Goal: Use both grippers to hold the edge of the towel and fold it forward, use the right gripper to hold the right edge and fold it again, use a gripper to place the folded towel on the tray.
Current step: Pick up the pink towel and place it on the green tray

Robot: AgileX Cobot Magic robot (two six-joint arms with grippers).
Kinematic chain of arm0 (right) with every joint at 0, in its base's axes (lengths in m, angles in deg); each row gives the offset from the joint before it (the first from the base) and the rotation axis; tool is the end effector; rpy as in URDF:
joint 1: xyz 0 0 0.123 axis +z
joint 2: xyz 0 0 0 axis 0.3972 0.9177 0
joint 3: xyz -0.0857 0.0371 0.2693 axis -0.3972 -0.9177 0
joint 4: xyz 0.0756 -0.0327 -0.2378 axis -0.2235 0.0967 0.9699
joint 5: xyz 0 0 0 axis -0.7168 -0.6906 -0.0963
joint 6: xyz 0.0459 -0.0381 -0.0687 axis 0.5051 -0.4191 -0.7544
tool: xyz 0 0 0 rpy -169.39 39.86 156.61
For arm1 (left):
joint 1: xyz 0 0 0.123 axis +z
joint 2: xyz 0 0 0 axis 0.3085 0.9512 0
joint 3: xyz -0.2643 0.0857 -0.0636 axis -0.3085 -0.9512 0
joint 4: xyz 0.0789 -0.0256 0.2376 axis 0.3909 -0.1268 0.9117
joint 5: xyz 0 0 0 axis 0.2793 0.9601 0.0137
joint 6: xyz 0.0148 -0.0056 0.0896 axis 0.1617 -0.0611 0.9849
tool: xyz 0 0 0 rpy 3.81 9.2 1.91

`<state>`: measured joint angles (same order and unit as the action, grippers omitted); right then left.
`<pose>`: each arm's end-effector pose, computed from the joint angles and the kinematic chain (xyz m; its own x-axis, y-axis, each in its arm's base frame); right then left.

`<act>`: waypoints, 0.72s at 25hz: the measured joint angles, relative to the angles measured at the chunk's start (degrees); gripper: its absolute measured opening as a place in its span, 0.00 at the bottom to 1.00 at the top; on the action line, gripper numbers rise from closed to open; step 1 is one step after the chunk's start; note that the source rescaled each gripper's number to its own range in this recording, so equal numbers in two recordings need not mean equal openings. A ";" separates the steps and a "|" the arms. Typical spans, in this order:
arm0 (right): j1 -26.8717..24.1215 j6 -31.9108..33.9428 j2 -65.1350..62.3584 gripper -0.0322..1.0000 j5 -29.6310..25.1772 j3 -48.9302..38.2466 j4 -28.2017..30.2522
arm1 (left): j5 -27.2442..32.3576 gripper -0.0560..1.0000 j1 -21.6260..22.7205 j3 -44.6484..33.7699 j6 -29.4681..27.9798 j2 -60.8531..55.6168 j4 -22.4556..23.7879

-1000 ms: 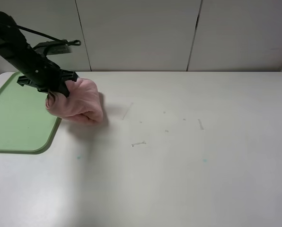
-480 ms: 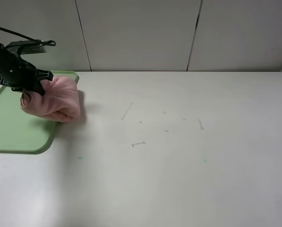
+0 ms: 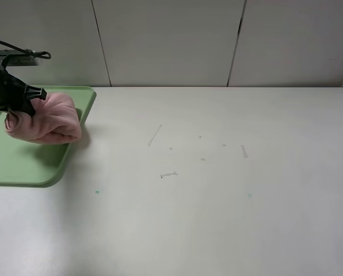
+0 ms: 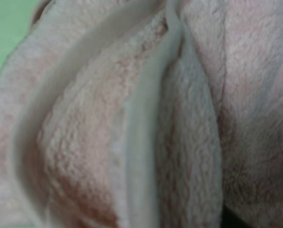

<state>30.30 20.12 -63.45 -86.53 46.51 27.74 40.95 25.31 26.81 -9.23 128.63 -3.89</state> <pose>-0.0040 -0.0066 0.2805 -0.4106 -0.1033 -0.9059 -0.0820 0.9937 -0.0762 0.3781 0.0472 0.1690 -0.8893 0.0041 -0.4572 -0.0162 0.9991 0.0404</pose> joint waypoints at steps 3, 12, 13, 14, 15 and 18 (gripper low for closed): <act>0.00 0.00 0.00 1.00 0.00 0.00 0.00 | -0.25 0.23 0.23 -0.38 0.00 -0.07 1.44; 0.00 0.00 0.00 1.00 0.00 0.00 0.00 | -0.36 0.23 2.43 -0.48 0.00 -0.07 2.95; 0.00 0.00 0.00 1.00 0.00 0.00 0.00 | -0.36 0.23 2.85 -0.48 0.00 -0.07 3.26; 0.00 0.00 0.00 1.00 0.00 0.00 0.00 | -0.36 0.23 3.18 -0.48 0.00 -0.07 3.48; 0.00 0.00 0.00 1.00 0.00 0.00 0.00 | -0.36 0.23 3.51 -0.48 0.00 -0.07 3.69; 0.00 0.00 0.00 1.00 0.00 0.00 0.00 | -0.36 0.22 3.74 -0.48 0.00 -0.07 3.95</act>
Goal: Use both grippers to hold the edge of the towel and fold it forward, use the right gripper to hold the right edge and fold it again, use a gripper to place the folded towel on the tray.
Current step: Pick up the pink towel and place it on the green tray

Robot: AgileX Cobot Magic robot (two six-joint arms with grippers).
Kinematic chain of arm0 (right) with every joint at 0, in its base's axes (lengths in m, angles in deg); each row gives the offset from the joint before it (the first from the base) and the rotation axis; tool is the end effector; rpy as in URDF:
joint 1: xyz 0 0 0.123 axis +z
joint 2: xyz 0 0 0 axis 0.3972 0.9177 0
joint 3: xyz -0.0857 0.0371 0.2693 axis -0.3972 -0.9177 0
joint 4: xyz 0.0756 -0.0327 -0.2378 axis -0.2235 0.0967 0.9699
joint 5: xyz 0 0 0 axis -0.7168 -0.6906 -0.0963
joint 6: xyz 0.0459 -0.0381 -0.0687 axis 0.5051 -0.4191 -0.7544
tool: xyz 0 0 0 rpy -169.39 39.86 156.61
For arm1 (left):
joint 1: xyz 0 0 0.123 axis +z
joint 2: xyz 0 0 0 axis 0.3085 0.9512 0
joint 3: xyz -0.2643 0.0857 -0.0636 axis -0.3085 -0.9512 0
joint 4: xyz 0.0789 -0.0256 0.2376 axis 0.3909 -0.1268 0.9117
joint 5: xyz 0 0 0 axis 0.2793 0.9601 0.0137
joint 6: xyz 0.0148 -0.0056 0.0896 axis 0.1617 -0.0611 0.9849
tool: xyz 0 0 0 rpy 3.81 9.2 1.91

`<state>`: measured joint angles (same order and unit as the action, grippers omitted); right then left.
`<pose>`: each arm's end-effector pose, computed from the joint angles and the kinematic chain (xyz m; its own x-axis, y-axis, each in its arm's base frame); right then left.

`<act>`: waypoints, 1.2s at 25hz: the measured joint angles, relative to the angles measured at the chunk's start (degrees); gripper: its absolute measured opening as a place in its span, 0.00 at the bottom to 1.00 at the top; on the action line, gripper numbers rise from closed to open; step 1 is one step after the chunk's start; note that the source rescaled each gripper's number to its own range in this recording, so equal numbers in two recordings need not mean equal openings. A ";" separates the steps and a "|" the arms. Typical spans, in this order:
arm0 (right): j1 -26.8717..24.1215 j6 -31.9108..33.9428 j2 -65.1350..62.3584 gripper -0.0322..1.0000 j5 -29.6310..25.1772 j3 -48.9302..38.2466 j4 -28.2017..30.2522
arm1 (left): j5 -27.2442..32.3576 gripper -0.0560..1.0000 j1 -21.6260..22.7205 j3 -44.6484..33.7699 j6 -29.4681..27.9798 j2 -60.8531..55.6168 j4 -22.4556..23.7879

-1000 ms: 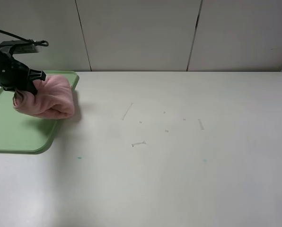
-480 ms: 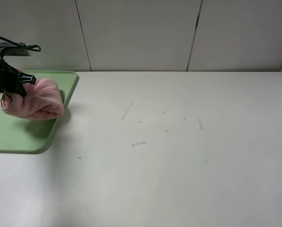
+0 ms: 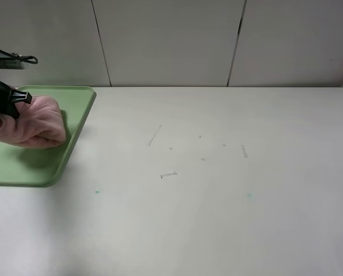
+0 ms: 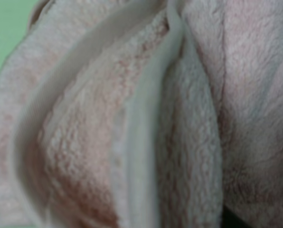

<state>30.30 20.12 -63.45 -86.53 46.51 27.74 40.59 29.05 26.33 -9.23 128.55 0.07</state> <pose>-0.0040 -0.0066 0.2805 -0.4106 -0.1033 -0.9059 -0.0820 0.9937 -0.0762 0.3723 0.0743 0.1677 -0.8938 0.0072 -0.4484 -0.0398 0.9946 0.0954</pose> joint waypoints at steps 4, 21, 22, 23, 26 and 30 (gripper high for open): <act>0.00 0.00 0.00 1.00 0.00 0.00 0.00 | -0.12 0.22 0.00 0.00 0.00 0.00 0.00; 0.00 0.00 0.00 1.00 0.05 0.00 0.00 | -0.93 1.00 0.39 0.00 0.91 0.00 0.04; 0.00 0.00 0.00 1.00 0.05 0.00 0.00 | -0.93 1.00 0.39 0.00 0.91 0.00 0.04; 0.00 0.00 0.00 1.00 0.05 0.00 0.00 | -0.93 1.00 0.39 0.00 0.91 0.00 0.04; 0.00 0.00 0.00 1.00 0.05 0.00 0.00 | -0.93 1.00 0.39 0.00 0.91 0.00 0.04; 0.00 0.00 0.00 1.00 0.05 0.00 0.00 | -0.44 1.00 0.39 0.00 2.23 -0.03 0.77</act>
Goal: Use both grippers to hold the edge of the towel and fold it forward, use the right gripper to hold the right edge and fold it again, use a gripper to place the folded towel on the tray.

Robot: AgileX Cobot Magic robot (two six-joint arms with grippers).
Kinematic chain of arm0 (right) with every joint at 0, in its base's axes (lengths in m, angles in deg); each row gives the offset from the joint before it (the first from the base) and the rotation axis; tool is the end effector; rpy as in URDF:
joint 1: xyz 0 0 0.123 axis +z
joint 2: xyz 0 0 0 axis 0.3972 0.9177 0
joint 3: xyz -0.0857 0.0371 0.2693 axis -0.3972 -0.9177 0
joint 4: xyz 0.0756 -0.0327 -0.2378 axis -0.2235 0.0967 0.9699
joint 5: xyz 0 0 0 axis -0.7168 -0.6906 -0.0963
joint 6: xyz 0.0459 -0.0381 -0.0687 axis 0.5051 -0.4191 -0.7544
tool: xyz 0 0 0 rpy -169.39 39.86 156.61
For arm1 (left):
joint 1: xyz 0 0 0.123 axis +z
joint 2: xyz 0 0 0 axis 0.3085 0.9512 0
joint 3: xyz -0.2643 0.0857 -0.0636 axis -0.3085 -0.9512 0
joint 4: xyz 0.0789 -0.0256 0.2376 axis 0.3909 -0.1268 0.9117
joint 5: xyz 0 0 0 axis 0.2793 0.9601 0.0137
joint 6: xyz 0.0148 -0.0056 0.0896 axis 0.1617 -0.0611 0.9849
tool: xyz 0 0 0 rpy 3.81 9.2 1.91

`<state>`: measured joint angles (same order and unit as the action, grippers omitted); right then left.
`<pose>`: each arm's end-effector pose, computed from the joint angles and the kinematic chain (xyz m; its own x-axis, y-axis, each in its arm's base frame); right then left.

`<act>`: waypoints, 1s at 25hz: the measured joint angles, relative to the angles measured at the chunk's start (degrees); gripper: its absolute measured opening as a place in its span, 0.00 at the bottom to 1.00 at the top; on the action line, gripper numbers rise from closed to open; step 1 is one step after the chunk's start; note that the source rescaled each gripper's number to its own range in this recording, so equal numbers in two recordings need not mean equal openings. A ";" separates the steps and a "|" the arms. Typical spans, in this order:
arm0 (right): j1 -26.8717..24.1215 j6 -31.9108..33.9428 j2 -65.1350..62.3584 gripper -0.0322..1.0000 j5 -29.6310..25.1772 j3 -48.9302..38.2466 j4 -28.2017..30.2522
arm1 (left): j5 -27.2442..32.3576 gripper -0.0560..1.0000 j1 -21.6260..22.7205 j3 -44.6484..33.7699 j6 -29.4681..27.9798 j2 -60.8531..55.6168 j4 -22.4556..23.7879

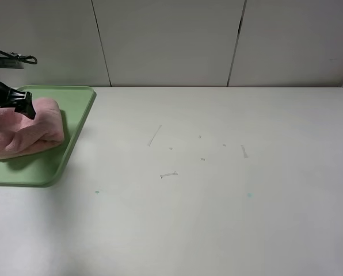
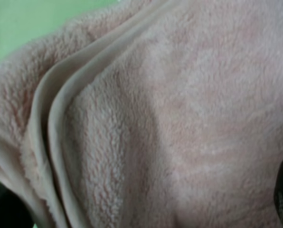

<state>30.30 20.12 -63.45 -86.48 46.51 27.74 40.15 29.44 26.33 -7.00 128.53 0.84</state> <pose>-0.0040 -0.0066 0.2805 -0.4098 -0.1033 -0.9063 -0.0820 0.9937 -0.0762 0.3723 0.0775 0.1681 -0.8920 0.0526 -0.4489 -0.0043 0.9922 0.1247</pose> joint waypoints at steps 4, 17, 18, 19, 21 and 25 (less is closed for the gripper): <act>0.00 0.00 0.00 1.00 0.00 0.00 0.00 | 1.57 1.00 0.00 0.00 4.46 0.00 0.53; 0.00 0.00 0.00 1.00 0.00 0.00 0.00 | 6.55 1.00 0.00 0.00 4.22 -3.99 0.28; 0.00 0.00 0.00 1.00 0.00 0.00 0.00 | 7.05 1.00 0.00 0.00 3.38 -4.97 0.28; 0.00 0.00 0.00 1.00 0.00 0.00 0.00 | 7.46 1.00 0.00 0.00 2.78 -5.91 0.23; 0.00 0.00 0.00 1.00 0.00 0.00 0.00 | 9.04 1.00 0.00 0.00 2.01 -7.65 0.17; 0.00 0.00 0.00 1.00 0.00 0.00 0.00 | 12.87 1.00 0.00 0.00 1.67 -11.49 0.11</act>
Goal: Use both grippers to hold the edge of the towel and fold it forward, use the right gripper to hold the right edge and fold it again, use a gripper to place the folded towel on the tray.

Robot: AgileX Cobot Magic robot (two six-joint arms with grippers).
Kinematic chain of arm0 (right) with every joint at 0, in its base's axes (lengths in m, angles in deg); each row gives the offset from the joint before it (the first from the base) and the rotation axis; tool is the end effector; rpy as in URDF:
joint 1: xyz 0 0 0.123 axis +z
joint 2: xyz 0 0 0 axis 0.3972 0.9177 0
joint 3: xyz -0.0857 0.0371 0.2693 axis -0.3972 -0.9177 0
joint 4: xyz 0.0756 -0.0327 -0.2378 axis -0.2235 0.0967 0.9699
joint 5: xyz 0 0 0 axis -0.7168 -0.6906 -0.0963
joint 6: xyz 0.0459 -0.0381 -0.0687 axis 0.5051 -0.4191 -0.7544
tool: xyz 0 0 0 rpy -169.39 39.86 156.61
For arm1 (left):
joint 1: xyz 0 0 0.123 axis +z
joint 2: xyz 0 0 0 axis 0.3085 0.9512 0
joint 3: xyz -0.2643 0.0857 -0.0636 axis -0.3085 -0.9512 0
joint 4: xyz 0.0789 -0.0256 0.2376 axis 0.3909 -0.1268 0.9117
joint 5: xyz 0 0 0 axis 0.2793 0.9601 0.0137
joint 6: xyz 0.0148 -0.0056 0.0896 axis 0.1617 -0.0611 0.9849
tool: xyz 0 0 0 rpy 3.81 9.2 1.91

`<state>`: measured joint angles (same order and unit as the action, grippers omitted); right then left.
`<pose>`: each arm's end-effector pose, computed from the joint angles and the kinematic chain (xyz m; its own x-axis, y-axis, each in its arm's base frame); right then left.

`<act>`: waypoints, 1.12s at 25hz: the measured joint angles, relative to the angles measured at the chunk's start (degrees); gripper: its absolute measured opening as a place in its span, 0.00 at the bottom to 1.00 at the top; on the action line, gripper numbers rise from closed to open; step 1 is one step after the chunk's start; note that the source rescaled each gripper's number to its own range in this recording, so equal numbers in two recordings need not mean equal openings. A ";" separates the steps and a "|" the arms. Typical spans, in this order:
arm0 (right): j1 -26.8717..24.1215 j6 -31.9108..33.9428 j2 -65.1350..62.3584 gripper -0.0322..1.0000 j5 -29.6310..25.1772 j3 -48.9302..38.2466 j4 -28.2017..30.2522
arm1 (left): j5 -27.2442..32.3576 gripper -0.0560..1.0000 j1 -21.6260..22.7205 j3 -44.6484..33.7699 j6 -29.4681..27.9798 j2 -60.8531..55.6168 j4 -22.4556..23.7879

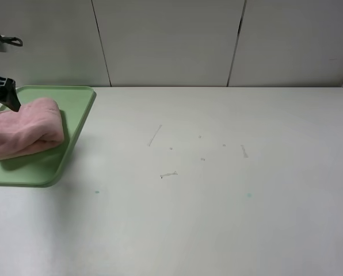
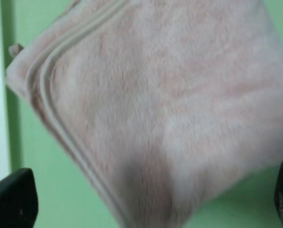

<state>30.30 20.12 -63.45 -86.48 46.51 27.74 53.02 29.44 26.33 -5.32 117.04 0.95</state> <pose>-0.0040 -0.0066 0.2805 -0.4098 -0.1033 -0.9063 -0.0820 0.9937 -0.0762 0.3390 0.0717 0.2320 -0.9032 0.0750 -0.4226 0.0169 0.9901 0.1396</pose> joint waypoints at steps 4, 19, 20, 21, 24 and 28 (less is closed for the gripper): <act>0.00 0.00 0.00 1.00 0.06 0.00 0.00 | 3.01 1.00 0.00 0.00 -0.02 -3.01 -0.51; 0.00 0.00 0.00 1.00 0.06 0.00 0.00 | 15.84 1.00 -1.75 -3.78 -1.30 -21.57 -5.23; 0.00 0.00 0.00 1.00 0.06 0.00 0.00 | 14.81 1.00 -1.98 -5.10 -1.30 -23.23 -5.37; 0.00 0.00 0.00 1.00 0.06 0.00 0.00 | 13.82 1.00 -2.11 -6.48 -1.30 -24.60 -5.75; 0.00 0.00 0.00 1.00 0.06 0.00 0.00 | 11.13 1.00 -2.18 -10.62 -1.30 -29.28 -7.98; 0.00 0.00 0.00 1.00 0.06 0.00 0.00 | 8.97 1.00 -2.18 -15.63 -1.30 -35.79 -11.47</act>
<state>30.30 20.12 -63.45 -86.42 46.51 27.74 61.99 27.26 10.70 -6.62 81.25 -10.52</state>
